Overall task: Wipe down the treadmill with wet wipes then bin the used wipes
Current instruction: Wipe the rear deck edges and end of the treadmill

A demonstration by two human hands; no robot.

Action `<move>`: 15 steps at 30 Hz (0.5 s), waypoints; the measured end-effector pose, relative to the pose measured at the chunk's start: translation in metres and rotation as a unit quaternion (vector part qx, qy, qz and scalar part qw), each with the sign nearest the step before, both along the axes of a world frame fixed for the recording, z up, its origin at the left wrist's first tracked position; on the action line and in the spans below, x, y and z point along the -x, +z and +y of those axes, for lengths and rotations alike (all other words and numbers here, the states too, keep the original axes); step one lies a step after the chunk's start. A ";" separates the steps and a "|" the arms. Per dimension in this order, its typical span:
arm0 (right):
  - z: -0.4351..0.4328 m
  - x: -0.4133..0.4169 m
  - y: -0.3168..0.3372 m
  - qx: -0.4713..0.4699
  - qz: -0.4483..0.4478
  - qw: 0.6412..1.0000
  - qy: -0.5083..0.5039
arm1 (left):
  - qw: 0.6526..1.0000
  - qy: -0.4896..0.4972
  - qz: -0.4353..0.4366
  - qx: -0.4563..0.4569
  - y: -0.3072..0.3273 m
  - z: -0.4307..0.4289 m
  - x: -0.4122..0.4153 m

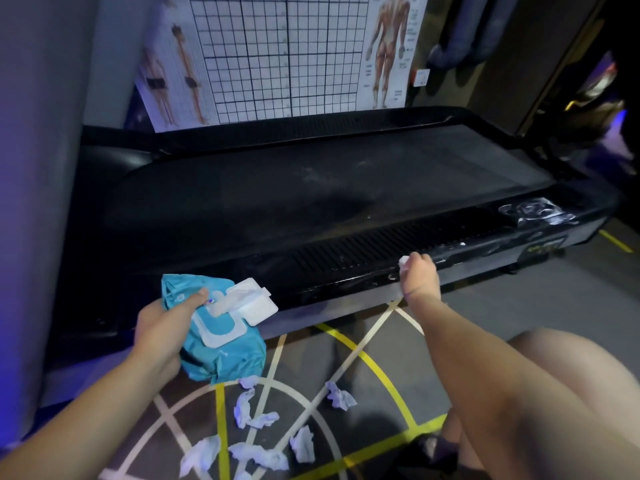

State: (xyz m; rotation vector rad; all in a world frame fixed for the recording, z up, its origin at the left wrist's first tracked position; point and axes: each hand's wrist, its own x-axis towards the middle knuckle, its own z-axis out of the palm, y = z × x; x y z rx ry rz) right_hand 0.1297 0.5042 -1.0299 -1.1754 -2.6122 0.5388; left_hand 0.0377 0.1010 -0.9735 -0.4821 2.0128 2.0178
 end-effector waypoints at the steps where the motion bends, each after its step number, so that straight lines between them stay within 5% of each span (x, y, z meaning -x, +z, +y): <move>1: 0.008 -0.002 0.000 0.014 0.003 0.999 -0.033 | 1.000 -0.002 0.000 -0.004 0.001 0.001 0.000; 9: 0.023 -0.046 0.031 0.027 0.053 0.997 -0.055 | 0.999 -0.034 0.003 -0.042 0.012 0.038 0.001; 15: 0.001 -0.089 0.007 -0.020 0.057 0.990 0.127 | 0.995 -0.062 -0.006 -0.079 0.016 0.082 -0.015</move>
